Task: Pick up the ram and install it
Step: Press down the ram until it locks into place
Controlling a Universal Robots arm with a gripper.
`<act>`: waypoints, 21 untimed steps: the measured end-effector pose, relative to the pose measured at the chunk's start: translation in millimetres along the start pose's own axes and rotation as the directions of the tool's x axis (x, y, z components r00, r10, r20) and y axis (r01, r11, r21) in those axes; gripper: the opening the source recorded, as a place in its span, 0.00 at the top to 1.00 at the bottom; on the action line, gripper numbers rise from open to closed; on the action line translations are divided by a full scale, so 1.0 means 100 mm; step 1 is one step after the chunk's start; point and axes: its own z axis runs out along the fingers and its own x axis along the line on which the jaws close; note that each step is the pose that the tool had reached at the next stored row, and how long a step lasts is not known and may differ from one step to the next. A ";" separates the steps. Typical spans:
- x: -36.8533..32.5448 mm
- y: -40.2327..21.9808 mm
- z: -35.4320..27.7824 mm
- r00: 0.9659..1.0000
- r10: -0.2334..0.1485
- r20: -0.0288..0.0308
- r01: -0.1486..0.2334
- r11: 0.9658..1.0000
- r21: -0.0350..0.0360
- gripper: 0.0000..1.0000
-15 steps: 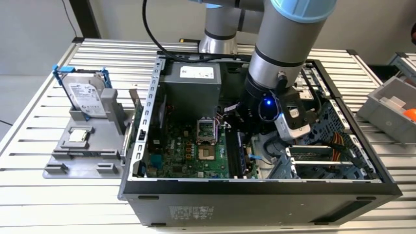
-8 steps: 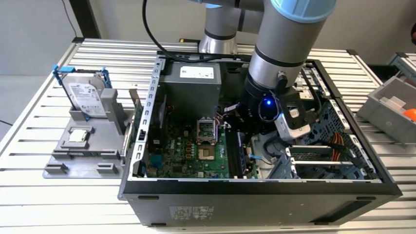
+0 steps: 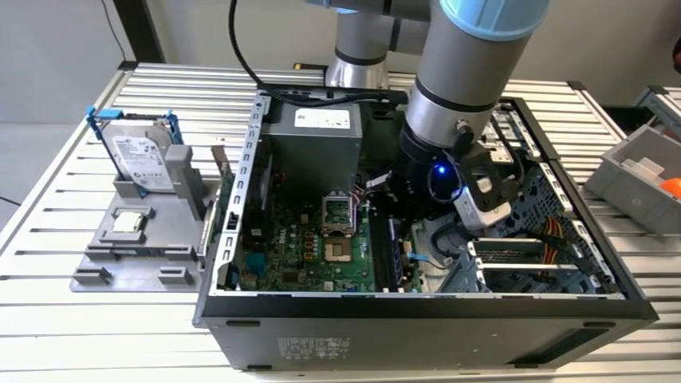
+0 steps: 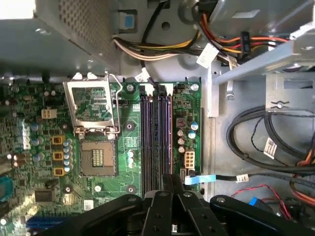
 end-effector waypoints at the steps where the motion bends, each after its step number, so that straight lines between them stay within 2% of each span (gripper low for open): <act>1: 0.000 0.000 0.006 1.000 -0.018 0.000 0.018 1.000 0.000 1.00; 4: -0.001 0.001 0.038 0.997 -0.072 0.001 0.072 0.997 0.000 1.00; 6: -0.001 0.001 0.051 0.994 -0.108 0.002 0.108 0.994 0.001 1.00; 9: 0.002 0.004 0.008 0.993 -0.121 0.002 0.121 0.993 0.001 1.00; 11: 0.003 0.005 -0.050 0.992 -0.126 0.002 0.126 0.992 0.001 1.00; 12: 0.003 0.008 -0.054 0.991 -0.134 0.002 0.134 0.991 0.001 1.00; 13: 0.003 0.009 -0.053 0.989 -0.146 0.002 0.146 0.989 0.001 1.00; 14: 0.004 0.010 -0.063 0.985 -0.171 0.000 0.171 0.985 0.001 1.00; 15: 0.003 0.017 -0.069 0.978 -0.207 -0.001 0.207 0.978 0.002 1.00; 16: 0.004 0.022 -0.070 0.977 -0.215 0.000 0.215 0.977 0.001 1.00; 21: 0.019 0.032 -0.080 0.977 -0.215 0.000 0.215 0.977 0.001 1.00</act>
